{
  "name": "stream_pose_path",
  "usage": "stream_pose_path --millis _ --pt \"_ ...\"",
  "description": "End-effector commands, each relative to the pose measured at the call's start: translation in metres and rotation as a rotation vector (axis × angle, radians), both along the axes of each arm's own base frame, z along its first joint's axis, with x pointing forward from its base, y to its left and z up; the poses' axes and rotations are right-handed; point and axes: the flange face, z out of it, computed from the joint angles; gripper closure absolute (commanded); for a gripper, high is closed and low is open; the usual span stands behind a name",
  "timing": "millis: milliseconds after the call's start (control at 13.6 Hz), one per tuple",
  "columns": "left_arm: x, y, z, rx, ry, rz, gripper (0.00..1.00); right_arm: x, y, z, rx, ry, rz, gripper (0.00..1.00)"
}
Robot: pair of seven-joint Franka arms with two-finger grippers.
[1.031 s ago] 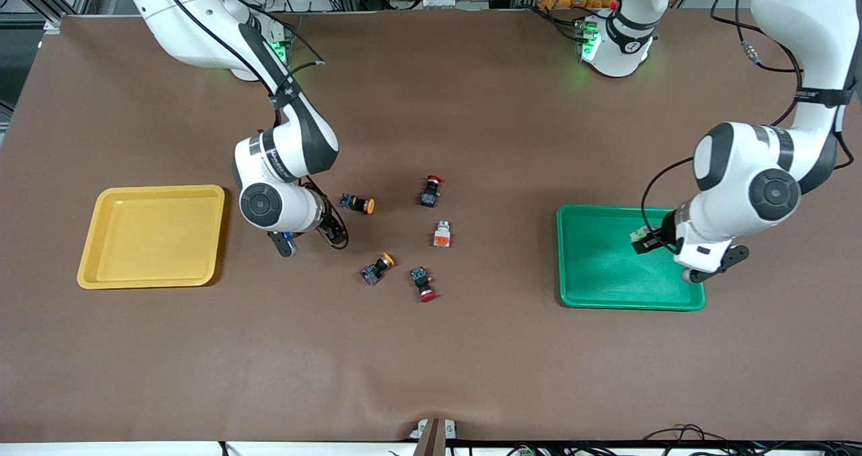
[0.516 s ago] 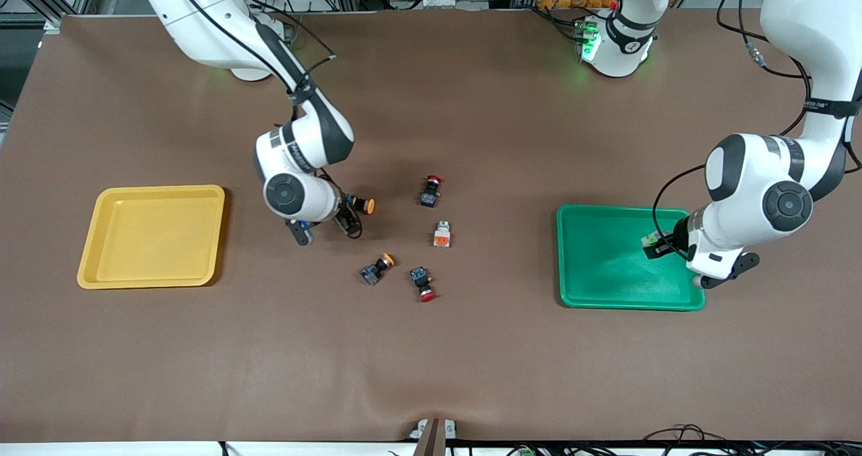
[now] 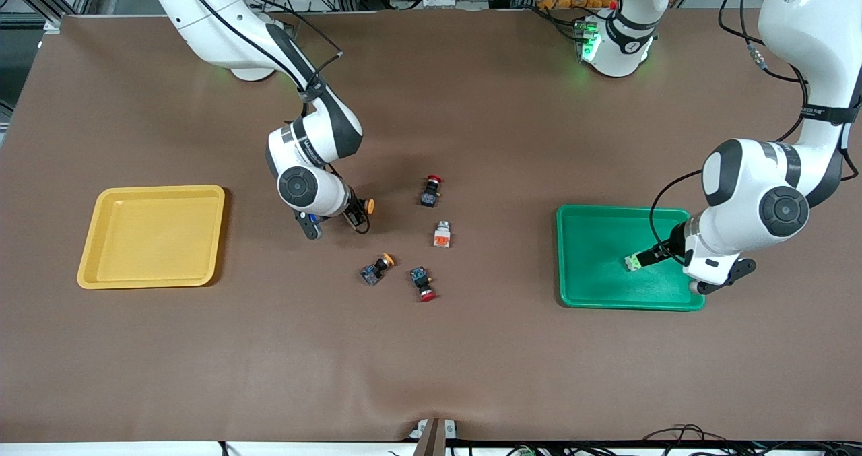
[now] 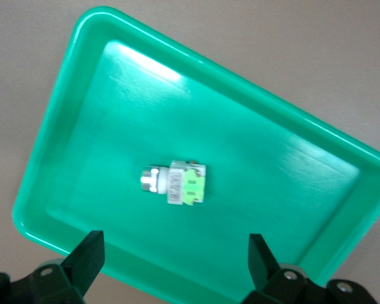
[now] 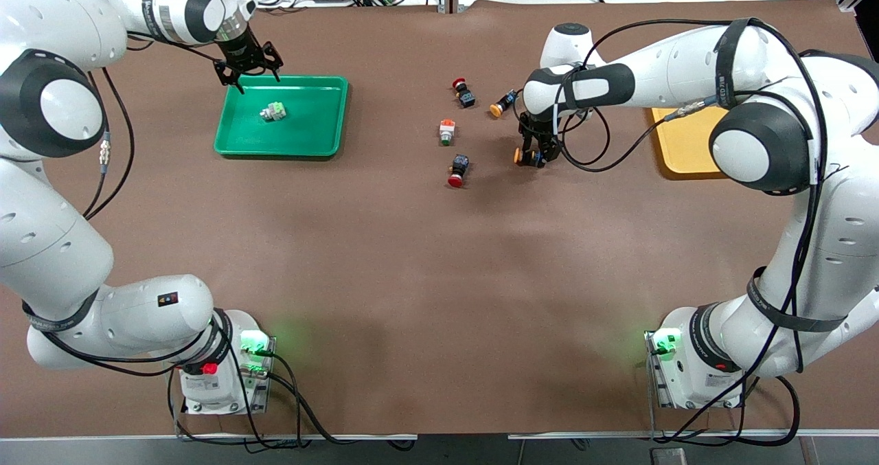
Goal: Place green and yellow buttons in trays
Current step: 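Release the green button in the green tray while the right gripper grasps yellow-cap button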
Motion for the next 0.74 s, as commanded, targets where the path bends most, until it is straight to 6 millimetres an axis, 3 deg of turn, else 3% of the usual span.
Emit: stream_pose_path --millis 0,221,368,442,663 --pt "-0.003 -0.035 0.010 0.001 -0.006 0.055 0.00 -0.006 0.004 -0.003 0.001 0.001 -0.009 0.31" --pt "-0.007 -0.087 0.014 -0.008 -0.010 0.117 0.00 -0.012 0.009 -0.005 0.000 0.002 0.002 0.33" --pt "-0.008 -0.126 0.014 -0.014 -0.012 0.168 0.00 -0.010 0.008 -0.004 0.002 0.000 0.007 0.94" --pt "-0.009 -0.153 0.015 -0.020 -0.016 0.190 0.00 -0.007 0.007 -0.001 0.004 -0.004 0.002 1.00" --pt "-0.003 -0.227 0.003 -0.054 -0.006 0.352 0.00 0.004 -0.008 0.009 0.008 0.004 -0.013 1.00"
